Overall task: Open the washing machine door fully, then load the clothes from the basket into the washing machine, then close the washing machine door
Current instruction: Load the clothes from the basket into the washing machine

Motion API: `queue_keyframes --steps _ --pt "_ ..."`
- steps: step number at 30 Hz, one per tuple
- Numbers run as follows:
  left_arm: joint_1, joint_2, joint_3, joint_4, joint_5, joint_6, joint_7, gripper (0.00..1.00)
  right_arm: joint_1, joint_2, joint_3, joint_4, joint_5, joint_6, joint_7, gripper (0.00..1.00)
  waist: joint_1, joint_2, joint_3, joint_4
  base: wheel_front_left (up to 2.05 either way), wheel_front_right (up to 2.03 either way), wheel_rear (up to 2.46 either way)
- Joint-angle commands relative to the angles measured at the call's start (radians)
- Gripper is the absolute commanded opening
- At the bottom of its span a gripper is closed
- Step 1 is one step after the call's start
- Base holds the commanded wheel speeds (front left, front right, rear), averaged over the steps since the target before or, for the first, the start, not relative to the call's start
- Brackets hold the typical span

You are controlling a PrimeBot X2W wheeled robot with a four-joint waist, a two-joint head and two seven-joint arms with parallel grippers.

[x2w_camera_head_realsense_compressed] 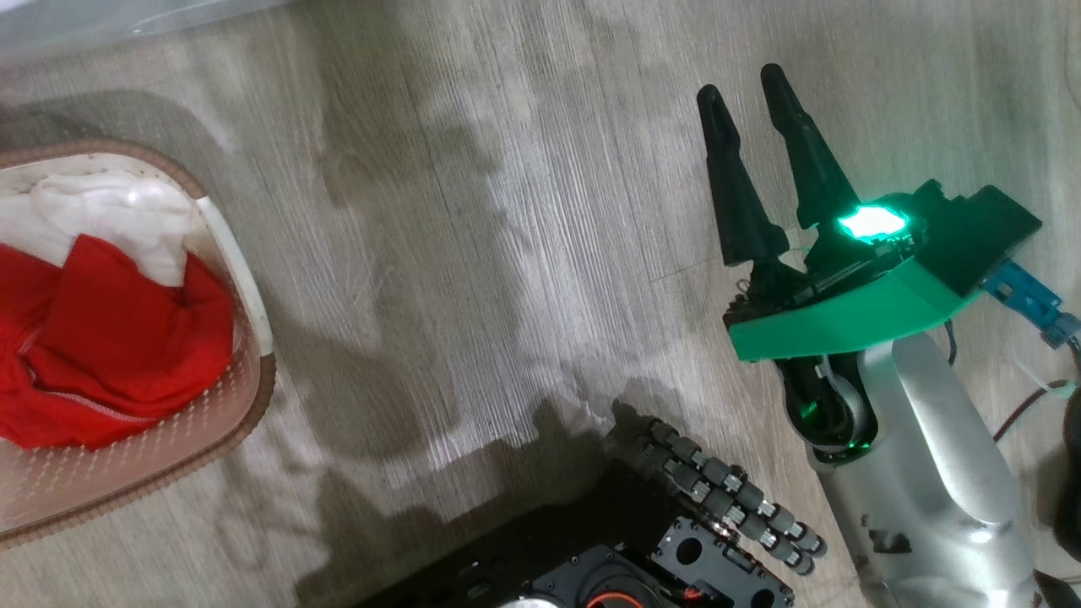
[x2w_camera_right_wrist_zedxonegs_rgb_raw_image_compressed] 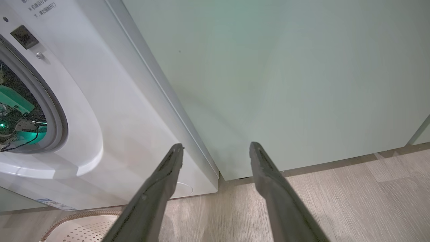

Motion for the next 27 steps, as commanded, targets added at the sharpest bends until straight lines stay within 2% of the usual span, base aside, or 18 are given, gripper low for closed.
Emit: queue_keyframes --steps 1,6,11,12,13,14,15,21,27 --pt "-0.021 0.042 0.021 -0.010 -0.003 -0.011 -0.011 0.00 0.016 0.001 0.015 -0.034 0.008 0.000 -0.006 1.00 0.0000 0.0000 0.008 -0.001 0.00 0.00 0.00" --pt "-0.042 0.043 0.013 0.044 -0.006 -0.025 -0.007 0.00 0.013 0.001 0.020 -0.038 0.007 0.000 -0.006 1.00 0.0000 0.0000 0.015 -0.004 0.00 0.00 0.00" --pt "-0.096 0.047 -0.004 0.107 -0.014 -0.042 0.059 0.00 0.012 0.001 0.027 -0.044 0.011 0.000 -0.006 1.00 0.0000 0.0000 0.020 -0.010 0.00 0.00 0.00" --pt "-0.105 0.046 -0.006 0.120 -0.018 -0.047 0.073 0.13 0.012 0.001 0.028 -0.046 0.012 0.000 -0.006 1.00 0.0000 0.0000 0.020 -0.011 0.00 0.00 0.00" --pt "-0.112 0.045 -0.009 0.131 -0.021 -0.051 0.085 0.40 0.014 0.001 0.027 -0.047 0.012 0.000 -0.006 1.00 0.0000 0.0000 0.020 -0.012 0.00 0.00 0.00" --pt "-0.117 0.046 -0.015 0.137 -0.018 -0.053 0.089 0.76 0.015 0.001 0.026 -0.047 0.012 0.000 -0.006 1.00 0.0000 0.0000 0.019 -0.011 0.00 0.00 0.00" --pt "-0.119 0.045 -0.019 0.145 -0.018 -0.055 0.097 1.00 0.016 0.001 0.024 -0.047 0.012 0.000 -0.006 1.00 0.0000 0.0000 0.019 -0.010 0.00 0.00 0.00" --pt "-0.110 0.037 -0.045 0.162 -0.008 -0.057 0.109 1.00 0.021 0.001 0.013 -0.046 0.011 0.000 -0.006 1.00 0.0000 0.0000 0.009 0.004 0.00 0.00 0.00" --pt "-0.066 0.015 -0.071 0.119 0.012 -0.055 0.041 1.00 0.020 0.001 0.000 -0.044 -0.005 0.000 -0.006 1.00 0.0000 0.0000 -0.004 0.030 0.00 0.00 0.00"
